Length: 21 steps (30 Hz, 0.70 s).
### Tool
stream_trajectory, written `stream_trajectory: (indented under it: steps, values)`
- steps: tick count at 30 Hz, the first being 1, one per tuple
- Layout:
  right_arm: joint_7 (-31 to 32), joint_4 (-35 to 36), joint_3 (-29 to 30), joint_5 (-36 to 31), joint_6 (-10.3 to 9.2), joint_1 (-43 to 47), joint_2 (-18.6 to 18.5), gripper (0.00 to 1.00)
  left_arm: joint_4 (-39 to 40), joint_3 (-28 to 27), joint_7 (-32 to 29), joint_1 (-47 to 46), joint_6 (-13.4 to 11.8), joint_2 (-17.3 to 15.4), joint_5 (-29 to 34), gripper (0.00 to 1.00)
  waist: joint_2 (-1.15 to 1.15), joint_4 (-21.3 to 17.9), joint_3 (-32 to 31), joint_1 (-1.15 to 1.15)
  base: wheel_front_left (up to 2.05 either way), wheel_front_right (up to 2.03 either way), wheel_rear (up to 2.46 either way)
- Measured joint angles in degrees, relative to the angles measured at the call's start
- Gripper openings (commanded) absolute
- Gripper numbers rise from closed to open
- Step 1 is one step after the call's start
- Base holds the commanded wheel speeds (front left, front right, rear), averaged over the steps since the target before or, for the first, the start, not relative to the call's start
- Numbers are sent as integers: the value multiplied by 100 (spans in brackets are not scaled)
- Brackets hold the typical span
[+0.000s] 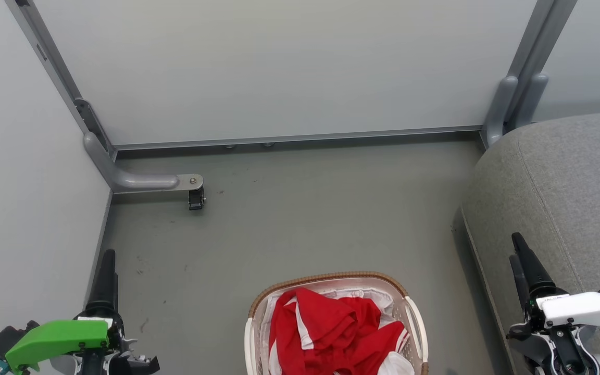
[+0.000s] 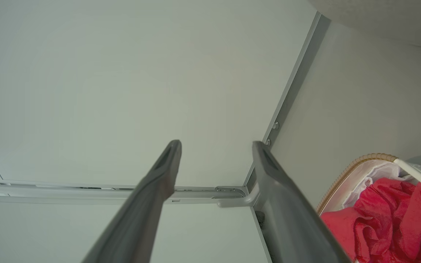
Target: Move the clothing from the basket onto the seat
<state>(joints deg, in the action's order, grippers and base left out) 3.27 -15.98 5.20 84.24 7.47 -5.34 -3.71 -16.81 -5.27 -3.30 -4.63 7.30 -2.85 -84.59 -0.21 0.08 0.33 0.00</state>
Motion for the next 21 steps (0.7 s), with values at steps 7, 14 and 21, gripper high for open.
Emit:
stream_trajectory:
  steps: [7,14,21]
  values:
    - [-180,86,-67,-990,0,-30,-59,100,71,35,189,-3,0,-5,1126,100,0,7,11,0,0,0,0]
    - [-341,110,-137,-1750,0,-30,-76,100,83,179,346,-3,0,-9,2024,100,0,15,14,0,0,0,0]
    - [-489,101,-227,-2427,0,-26,-104,100,25,390,500,-2,-2,-64,2844,100,0,18,15,0,0,0,0]
